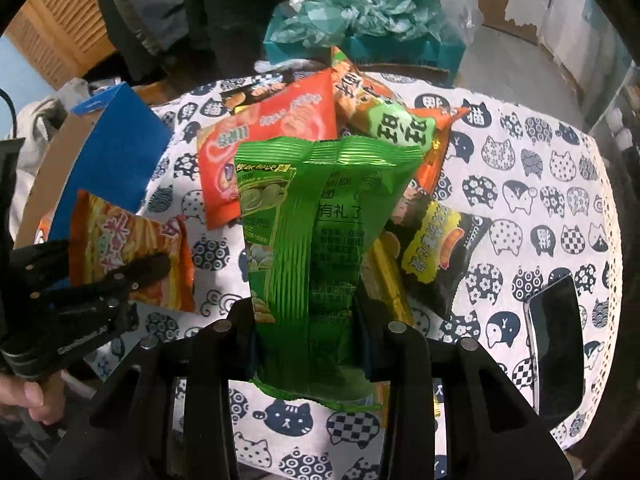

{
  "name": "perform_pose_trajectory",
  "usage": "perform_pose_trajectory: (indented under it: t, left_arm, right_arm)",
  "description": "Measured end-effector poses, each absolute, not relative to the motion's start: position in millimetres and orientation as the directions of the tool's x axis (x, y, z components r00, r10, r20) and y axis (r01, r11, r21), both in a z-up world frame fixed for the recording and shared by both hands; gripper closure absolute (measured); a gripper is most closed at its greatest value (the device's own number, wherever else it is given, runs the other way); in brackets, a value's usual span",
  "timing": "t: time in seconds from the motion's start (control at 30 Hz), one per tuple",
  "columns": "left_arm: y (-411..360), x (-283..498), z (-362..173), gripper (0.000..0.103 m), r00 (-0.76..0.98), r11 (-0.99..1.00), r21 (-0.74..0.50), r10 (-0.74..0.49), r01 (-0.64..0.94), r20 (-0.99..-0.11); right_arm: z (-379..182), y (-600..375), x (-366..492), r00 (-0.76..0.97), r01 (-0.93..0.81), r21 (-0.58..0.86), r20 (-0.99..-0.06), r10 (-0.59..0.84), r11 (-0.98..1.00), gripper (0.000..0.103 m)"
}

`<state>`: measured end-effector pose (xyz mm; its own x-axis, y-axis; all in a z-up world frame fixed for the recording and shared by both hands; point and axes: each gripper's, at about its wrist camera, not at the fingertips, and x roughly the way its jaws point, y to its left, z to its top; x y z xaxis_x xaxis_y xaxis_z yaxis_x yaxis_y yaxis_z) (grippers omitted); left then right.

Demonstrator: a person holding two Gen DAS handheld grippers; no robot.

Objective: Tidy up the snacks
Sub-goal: 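Grasp the striped chip bag with the left gripper while the right grasps the green packet, then carry both packets over the cardboard box and release them inside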

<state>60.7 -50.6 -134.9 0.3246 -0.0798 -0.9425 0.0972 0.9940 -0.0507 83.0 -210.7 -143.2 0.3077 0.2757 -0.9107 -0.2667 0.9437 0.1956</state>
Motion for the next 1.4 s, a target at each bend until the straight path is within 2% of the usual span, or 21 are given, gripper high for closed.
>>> perform_pose_trajectory:
  t: [0.93, 1.4]
  left_arm:
    - [6, 8, -43, 0.068, 0.542, 0.997, 0.001, -0.038, 0.072, -0.840]
    - [47, -6, -21, 0.068, 0.594, 1.000, -0.015, -0.023, 0.019, -0.804]
  right_arm:
    - [-78, -147, 68, 0.374, -0.400, 0.184, -0.862, 0.343, 0.898, 0.068]
    - [-55, -97, 68, 0.368, -0.479, 0.206, -0.835, 0.408, 0.854, 0.068]
